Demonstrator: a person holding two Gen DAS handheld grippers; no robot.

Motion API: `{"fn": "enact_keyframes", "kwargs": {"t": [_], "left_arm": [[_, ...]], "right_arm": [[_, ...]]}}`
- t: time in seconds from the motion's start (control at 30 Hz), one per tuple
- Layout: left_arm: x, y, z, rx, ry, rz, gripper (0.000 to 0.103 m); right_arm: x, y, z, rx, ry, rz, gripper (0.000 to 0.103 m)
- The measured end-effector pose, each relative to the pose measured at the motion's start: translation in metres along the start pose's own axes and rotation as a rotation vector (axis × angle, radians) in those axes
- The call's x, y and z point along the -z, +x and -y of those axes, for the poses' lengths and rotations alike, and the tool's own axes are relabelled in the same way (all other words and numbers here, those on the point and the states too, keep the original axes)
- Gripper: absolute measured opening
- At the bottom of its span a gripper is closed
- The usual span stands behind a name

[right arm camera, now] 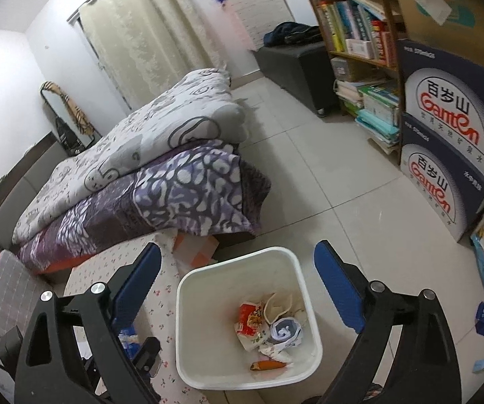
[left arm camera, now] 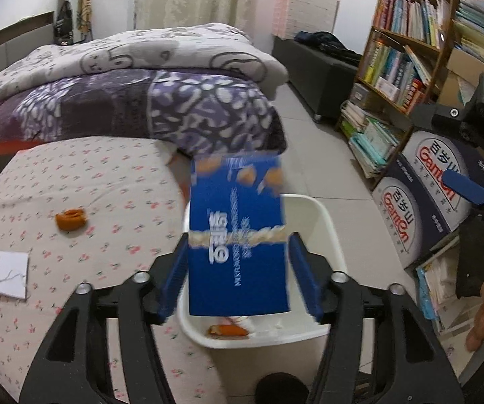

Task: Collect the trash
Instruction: 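Open both grippers over the bin to drop the box and cup, then grasp the white tag card with the left gripper while the right moves to the orange peel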

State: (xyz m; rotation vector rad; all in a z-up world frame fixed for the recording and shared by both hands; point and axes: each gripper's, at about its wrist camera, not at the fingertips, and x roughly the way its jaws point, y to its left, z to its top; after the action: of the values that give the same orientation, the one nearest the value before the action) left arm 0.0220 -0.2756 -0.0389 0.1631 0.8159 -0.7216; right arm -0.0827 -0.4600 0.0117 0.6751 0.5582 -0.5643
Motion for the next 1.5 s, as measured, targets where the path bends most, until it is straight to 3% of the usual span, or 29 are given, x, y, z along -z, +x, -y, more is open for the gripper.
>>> {"fn": "enact_keyframes", "kwargs": {"t": [0.03,0.2,0.37,0.7,0.9,1.17,1.37,1.5], "left_arm": [[-0.002,0.000,0.003,0.004,0.006,0.001,0.074],[-0.006,-0.003,0.016,0.009,0.042,0.015,0.082],[-0.001,-0.004,0.009,-0.014,0.048,0.013,0.088],[0.029,-0.003,-0.054,-0.144,-0.052,-0.053,0.096],[0.051,-0.004,-0.123,-0.277,-0.251,-0.106,0.096],[0.073,-0.021,-0.240,-0.517,-0.703,-0.099,0.096],[0.066,-0.016,-0.304,-0.664,-0.990,-0.096,0.096],[0.059,0.003,-0.333,-0.734,-1.112,-0.142,0.096]], "right_arm": [[-0.001,-0.001,0.002,0.005,0.006,0.005,0.090],[-0.005,-0.006,0.006,0.030,0.025,0.037,0.096],[-0.004,-0.010,-0.001,0.051,0.003,0.062,0.096],[0.019,0.007,-0.041,0.015,-0.088,-0.022,0.096],[0.035,0.022,-0.072,-0.041,-0.120,-0.103,0.096],[0.052,0.036,-0.101,-0.072,-0.172,-0.172,0.096],[0.061,0.048,-0.103,-0.063,-0.191,-0.229,0.096],[0.060,0.056,-0.099,-0.066,-0.162,-0.274,0.096]]}}
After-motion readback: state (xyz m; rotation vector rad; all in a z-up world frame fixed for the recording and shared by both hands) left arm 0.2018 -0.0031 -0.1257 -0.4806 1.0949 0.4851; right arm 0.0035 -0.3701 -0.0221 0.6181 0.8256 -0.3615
